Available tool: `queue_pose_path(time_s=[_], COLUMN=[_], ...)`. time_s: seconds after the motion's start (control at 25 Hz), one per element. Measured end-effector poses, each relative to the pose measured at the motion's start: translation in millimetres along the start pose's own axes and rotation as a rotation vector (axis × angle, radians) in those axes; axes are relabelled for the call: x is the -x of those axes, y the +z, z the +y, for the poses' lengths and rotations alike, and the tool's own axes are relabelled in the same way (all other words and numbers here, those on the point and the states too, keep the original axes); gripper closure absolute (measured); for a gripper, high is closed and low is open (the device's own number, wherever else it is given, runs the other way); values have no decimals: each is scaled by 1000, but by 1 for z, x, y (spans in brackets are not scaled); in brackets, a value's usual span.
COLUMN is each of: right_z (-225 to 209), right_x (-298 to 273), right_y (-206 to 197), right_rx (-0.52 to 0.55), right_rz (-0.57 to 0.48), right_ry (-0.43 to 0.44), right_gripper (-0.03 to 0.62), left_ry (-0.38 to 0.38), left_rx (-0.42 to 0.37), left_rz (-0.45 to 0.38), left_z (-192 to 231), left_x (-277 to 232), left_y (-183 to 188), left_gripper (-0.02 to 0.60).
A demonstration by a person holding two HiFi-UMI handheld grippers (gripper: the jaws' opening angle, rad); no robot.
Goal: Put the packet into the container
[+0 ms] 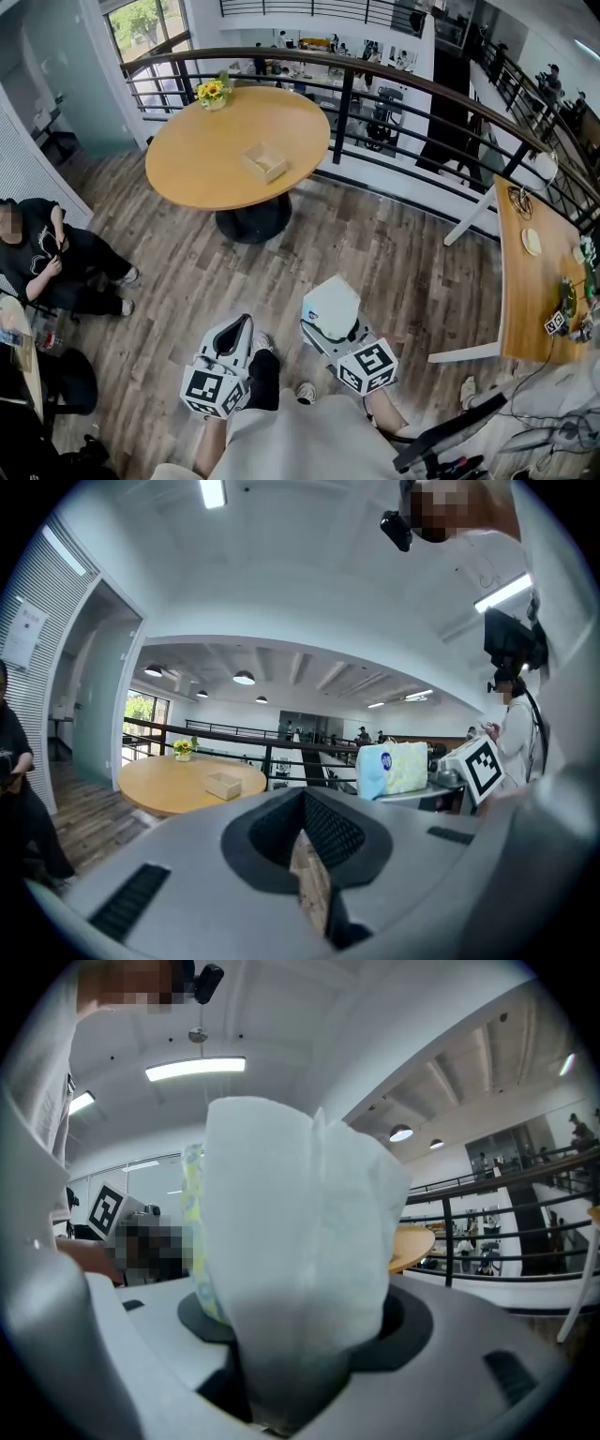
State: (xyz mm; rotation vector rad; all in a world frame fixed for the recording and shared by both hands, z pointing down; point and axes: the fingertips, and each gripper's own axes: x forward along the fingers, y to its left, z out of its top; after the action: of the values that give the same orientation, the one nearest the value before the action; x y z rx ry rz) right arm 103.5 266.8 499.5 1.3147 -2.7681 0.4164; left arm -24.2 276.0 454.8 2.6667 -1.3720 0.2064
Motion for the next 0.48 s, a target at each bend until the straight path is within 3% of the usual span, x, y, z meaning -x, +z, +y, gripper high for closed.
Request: queue_pose_path(time_s=[0.48], right_z=[-37], right_x=[-84], right_y=[19], right_rx=[8], right_rz=[23], right_ry=[-9], right_gripper=[292], left_ry=[-56], left_rx=[36], left_rz=[-6], left_z=[67], left_x=[-79], left_y=[9], left_gripper=[576])
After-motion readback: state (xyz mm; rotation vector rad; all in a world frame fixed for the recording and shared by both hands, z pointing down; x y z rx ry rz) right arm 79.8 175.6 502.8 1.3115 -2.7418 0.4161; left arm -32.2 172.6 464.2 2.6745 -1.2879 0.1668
